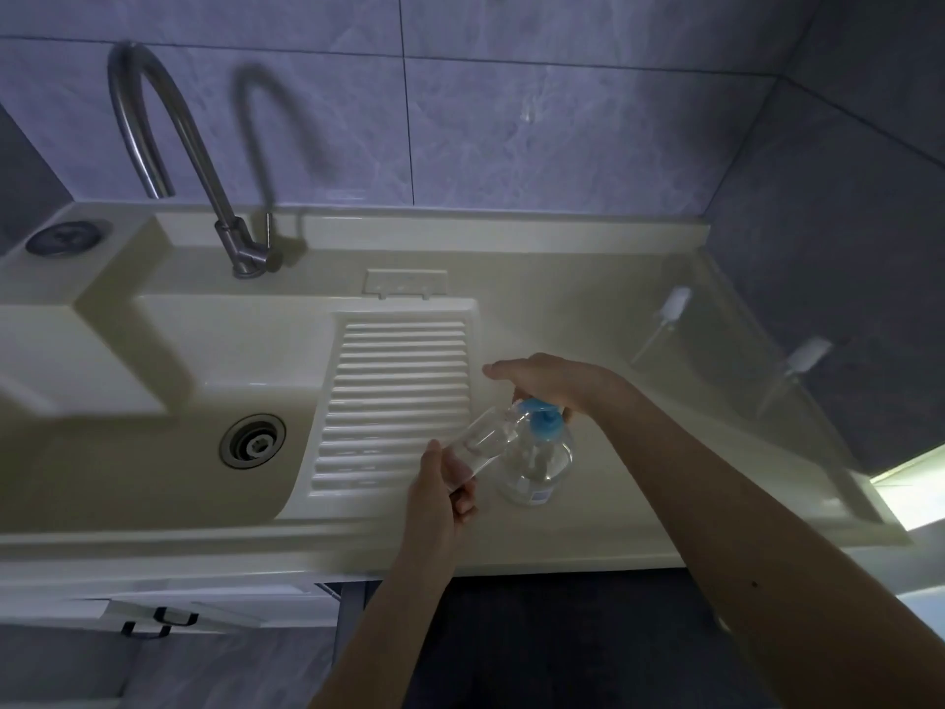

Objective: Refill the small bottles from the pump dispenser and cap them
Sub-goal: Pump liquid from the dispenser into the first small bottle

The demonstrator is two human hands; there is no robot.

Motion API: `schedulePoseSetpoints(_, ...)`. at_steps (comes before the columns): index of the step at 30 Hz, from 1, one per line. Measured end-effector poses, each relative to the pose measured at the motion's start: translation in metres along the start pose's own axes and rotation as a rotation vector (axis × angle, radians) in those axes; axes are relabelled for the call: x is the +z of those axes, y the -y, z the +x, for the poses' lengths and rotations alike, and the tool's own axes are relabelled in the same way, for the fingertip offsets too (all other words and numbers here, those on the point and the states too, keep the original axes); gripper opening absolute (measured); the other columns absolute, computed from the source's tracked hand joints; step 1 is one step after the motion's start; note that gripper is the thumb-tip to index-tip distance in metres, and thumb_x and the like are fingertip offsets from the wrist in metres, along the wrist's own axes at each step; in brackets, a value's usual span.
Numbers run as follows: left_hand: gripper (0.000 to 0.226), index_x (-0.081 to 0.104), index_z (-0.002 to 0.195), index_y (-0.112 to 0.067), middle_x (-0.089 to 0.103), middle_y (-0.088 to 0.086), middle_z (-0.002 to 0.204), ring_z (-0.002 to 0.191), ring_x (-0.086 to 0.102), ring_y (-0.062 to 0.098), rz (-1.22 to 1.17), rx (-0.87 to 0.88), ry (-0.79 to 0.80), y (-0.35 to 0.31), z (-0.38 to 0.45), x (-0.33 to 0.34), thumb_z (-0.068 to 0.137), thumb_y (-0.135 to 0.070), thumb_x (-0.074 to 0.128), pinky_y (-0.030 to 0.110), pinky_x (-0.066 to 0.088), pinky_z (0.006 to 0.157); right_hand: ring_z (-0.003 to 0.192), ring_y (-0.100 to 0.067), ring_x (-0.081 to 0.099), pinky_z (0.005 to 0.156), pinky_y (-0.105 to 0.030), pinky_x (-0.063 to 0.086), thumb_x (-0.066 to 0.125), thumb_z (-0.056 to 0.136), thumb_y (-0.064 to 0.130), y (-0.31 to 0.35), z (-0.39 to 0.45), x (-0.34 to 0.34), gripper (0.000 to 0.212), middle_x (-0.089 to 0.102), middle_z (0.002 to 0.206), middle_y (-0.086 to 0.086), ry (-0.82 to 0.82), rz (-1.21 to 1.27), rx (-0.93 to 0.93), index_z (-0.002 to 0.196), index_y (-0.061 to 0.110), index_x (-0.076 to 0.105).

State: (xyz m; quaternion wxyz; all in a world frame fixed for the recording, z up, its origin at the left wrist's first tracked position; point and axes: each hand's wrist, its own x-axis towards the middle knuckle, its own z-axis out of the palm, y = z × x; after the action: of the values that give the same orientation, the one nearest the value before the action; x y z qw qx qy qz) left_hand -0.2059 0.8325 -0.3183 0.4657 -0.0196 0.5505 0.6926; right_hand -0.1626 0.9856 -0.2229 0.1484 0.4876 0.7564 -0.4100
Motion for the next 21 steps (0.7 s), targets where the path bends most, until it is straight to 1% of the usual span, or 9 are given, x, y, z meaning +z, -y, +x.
schedulePoseSetpoints(3,0.045,0.044,0.064,-0.011,0.042,0.004,0.053,0.034,0.029,0.008,-0.006,0.019,0.020,0.000,0.000,0.000,0.100,-0.035,0.035,0.018,0.023,0.036,0.100,-0.025,0.052,0.087,-0.038,0.037,0.042,0.090,0.062,-0.001,-0.002,-0.001,0.070,0.058,0.110,-0.004,0.068,0.067,0.003,0.134,0.008,0.047)
schedulePoseSetpoints(4,0.046,0.043,0.062,-0.010,0.042,0.004,0.052,0.034,0.029,0.008,-0.004,0.025,0.027,0.000,0.000,0.000,0.100,-0.035,0.034,0.018,0.023,0.036,0.101,-0.025,0.051,0.088,-0.037,0.036,0.042,0.090,0.062,-0.001,-0.001,0.000,0.071,0.058,0.116,-0.006,0.062,0.069,-0.003,0.136,0.009,0.046)
schedulePoseSetpoints(6,0.046,0.042,0.061,-0.010,0.042,0.003,0.049,0.034,0.029,0.008,-0.007,0.028,0.029,0.000,0.000,0.001,0.100,-0.035,0.033,0.018,0.023,0.036,0.098,-0.023,0.052,0.084,-0.034,0.038,0.042,0.091,0.060,-0.001,0.001,0.004,0.067,0.059,0.123,-0.008,-0.005,0.032,-0.015,0.132,0.007,0.050)
schedulePoseSetpoints(10,0.046,0.042,0.060,-0.011,0.042,0.003,0.049,0.034,0.029,0.009,-0.015,0.016,0.014,0.002,0.001,0.004,0.100,-0.034,0.035,0.018,0.022,0.037,0.082,-0.020,0.055,0.073,-0.030,0.040,0.045,0.090,0.039,-0.005,0.004,0.008,0.044,0.065,0.111,-0.012,-0.112,0.007,-0.053,0.104,0.002,0.064)
schedulePoseSetpoints(13,0.045,0.045,0.062,-0.011,0.043,0.002,0.047,0.033,0.029,0.008,-0.017,0.005,-0.008,0.005,0.003,0.000,0.099,-0.035,0.036,0.019,0.023,0.036,0.068,-0.018,0.050,0.057,-0.024,0.036,0.048,0.085,0.023,-0.005,0.005,0.011,0.022,0.060,0.088,-0.009,-0.153,-0.058,-0.058,0.072,0.007,0.056)
schedulePoseSetpoints(15,0.044,0.046,0.063,-0.011,0.045,0.001,0.047,0.034,0.029,0.008,-0.020,-0.009,-0.009,0.007,0.005,-0.002,0.099,-0.036,0.037,0.019,0.023,0.036,0.062,-0.017,0.047,0.053,-0.024,0.034,0.048,0.083,0.021,-0.004,0.004,0.013,0.021,0.054,0.079,-0.007,-0.191,-0.066,-0.046,0.066,0.009,0.052)
schedulePoseSetpoints(18,0.044,0.046,0.063,-0.012,0.045,0.001,0.047,0.034,0.030,0.008,-0.025,-0.017,-0.009,0.009,0.006,-0.002,0.098,-0.036,0.037,0.019,0.024,0.036,0.063,-0.017,0.047,0.053,-0.024,0.034,0.048,0.084,0.021,-0.005,0.003,0.013,0.020,0.055,0.082,-0.007,-0.198,-0.065,-0.039,0.071,0.007,0.053)
schedulePoseSetpoints(19,0.044,0.045,0.063,-0.011,0.045,0.001,0.046,0.034,0.030,0.008,-0.023,-0.014,-0.006,0.009,0.006,-0.002,0.099,-0.036,0.037,0.019,0.024,0.036,0.067,-0.017,0.048,0.056,-0.025,0.035,0.049,0.084,0.022,-0.005,0.003,0.013,0.020,0.057,0.087,-0.009,-0.179,-0.064,-0.041,0.077,0.005,0.056)
schedulePoseSetpoints(21,0.043,0.047,0.065,-0.011,0.046,0.000,0.046,0.034,0.030,0.008,-0.021,-0.006,0.000,0.008,0.006,-0.001,0.099,-0.036,0.036,0.019,0.024,0.035,0.080,-0.020,0.051,0.070,-0.029,0.042,0.049,0.088,0.024,-0.003,0.004,0.010,0.028,0.060,0.106,-0.015,-0.108,-0.063,-0.039,0.101,0.001,0.061)
